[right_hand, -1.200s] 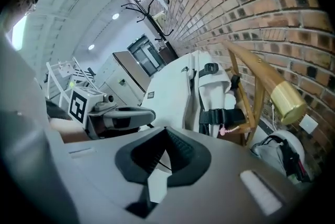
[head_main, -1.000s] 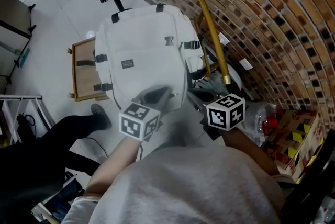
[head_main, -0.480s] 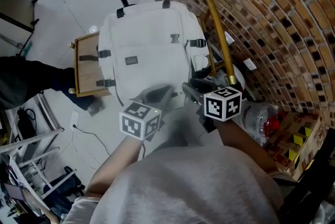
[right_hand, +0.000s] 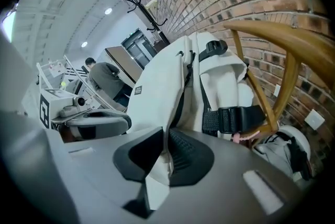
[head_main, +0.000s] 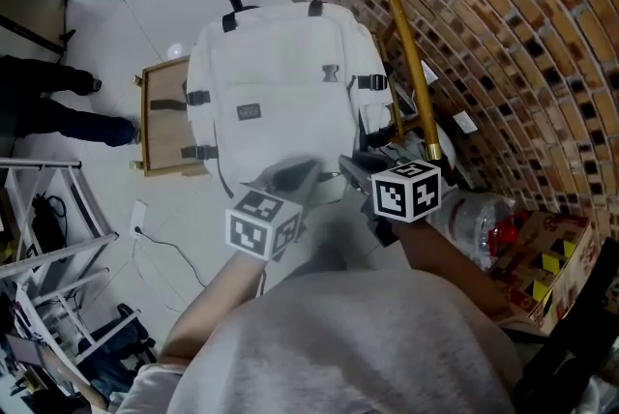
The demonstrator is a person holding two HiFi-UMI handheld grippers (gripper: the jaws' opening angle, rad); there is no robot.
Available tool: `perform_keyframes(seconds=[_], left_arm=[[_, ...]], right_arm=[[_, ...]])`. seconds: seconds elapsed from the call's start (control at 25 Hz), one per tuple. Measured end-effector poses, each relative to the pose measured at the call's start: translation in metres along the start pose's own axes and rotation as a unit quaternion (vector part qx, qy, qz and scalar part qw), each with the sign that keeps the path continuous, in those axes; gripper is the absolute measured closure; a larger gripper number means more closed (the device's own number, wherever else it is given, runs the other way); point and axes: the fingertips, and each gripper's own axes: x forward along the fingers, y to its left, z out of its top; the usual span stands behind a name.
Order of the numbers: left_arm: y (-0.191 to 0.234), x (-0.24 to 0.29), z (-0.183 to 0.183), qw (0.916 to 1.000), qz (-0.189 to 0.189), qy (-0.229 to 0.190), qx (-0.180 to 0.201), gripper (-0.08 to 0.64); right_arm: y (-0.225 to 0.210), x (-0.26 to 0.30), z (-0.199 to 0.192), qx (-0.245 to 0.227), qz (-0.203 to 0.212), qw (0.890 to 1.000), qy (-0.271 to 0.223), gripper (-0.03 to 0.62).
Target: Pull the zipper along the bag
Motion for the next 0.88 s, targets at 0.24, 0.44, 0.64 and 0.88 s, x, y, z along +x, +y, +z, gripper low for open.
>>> perform_keyframes(seconds=[0.24, 0.44, 0.64, 0.88], left_arm=[[0.007, -0.003, -0.004, 0.9999, 0.010, -0.001, -0.008, 0.551], [0.010, -0.005, -0.006, 0.9998, 0.020, -0.001, -0.010, 0.552], [0.013, -0.009, -0.009, 0.9996, 0.028, 0.000, -0.010, 0.552], [0.017, -0.014, -0.012, 0.9991, 0.038, -0.002, -0.019, 0.554]], right_arm=[[0.000, -0.002, 0.001, -0.015, -0.018, 1.000, 0.000, 0.565], [-0.002, -0.003, 0.003, -0.019, -0.029, 0.999, -0.003, 0.566], [-0.001, -0.004, 0.004, -0.023, -0.033, 0.999, -0.004, 0.568], [0.000, -0.005, 0.004, -0.026, -0.035, 0.999, -0.003, 0.568]])
